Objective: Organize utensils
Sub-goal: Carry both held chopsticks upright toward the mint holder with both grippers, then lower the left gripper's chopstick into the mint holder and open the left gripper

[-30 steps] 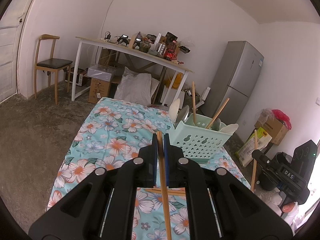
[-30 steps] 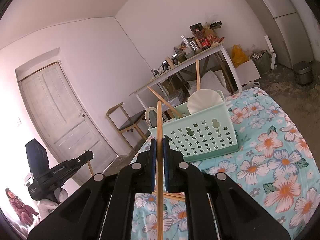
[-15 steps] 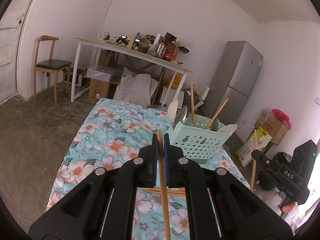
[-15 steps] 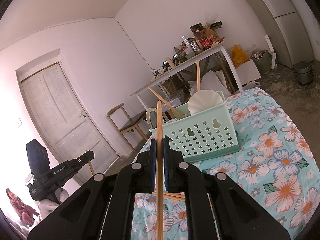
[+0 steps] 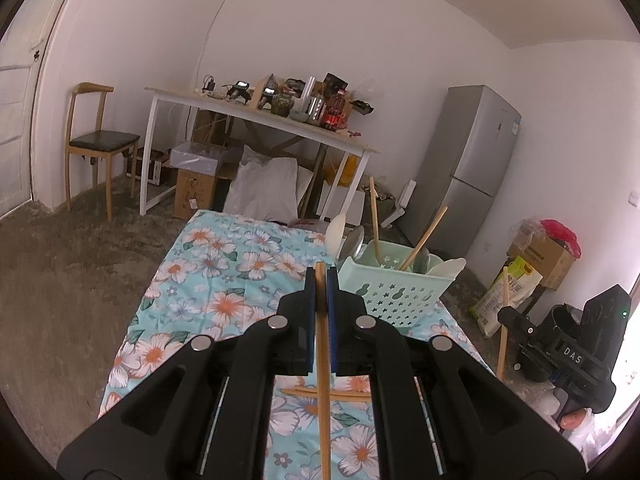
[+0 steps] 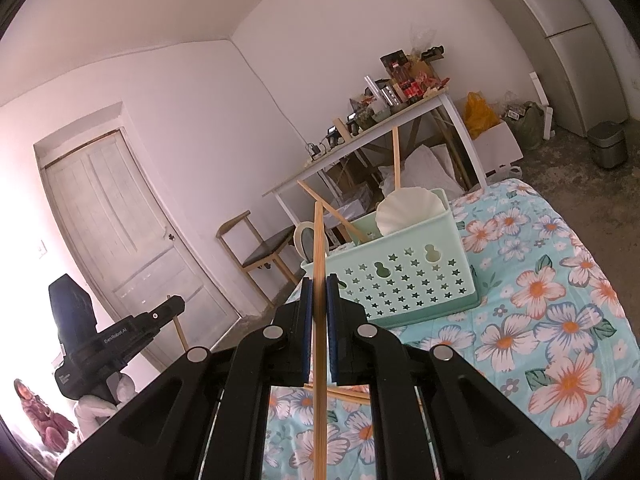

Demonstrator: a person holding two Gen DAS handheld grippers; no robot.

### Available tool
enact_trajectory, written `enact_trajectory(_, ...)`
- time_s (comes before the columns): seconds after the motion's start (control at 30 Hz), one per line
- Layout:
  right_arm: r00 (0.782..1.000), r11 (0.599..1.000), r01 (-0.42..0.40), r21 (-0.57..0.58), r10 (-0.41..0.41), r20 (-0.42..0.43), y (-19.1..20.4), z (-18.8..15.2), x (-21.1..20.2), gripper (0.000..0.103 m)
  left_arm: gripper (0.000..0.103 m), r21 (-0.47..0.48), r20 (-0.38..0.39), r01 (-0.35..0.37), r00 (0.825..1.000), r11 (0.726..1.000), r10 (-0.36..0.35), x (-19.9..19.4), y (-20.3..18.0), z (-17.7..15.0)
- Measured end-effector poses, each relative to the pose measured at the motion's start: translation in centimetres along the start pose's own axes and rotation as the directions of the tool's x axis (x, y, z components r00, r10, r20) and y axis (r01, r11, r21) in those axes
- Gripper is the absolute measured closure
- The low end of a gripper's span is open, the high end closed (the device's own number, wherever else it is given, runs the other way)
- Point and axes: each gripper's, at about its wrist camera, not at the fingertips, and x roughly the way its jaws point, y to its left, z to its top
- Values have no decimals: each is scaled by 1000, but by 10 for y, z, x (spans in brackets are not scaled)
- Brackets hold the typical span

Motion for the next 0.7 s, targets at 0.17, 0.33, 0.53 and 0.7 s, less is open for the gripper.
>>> enact_trajectory(0.17,1000,1000,-6,4,6,11,-4,1,-5,96,99,18,28,13,1000,1000,-13,-3,-7,12)
enact_trajectory(0.33,1000,1000,-12,14,12,27,-9,3,-8,96,99,38,67,34,997,999,-36,-3,-20,31)
enact_trajectory(0.53,999,999,-16,37,15,35,-18,4,-12,96,99,85,153,58,986,995,-70,-5,-38,62)
enact_trajectory(0.7,999,999,-17,46,15,42,-23,5,-15,96,99,130,217,70,971,989,-97,0,-56,90)
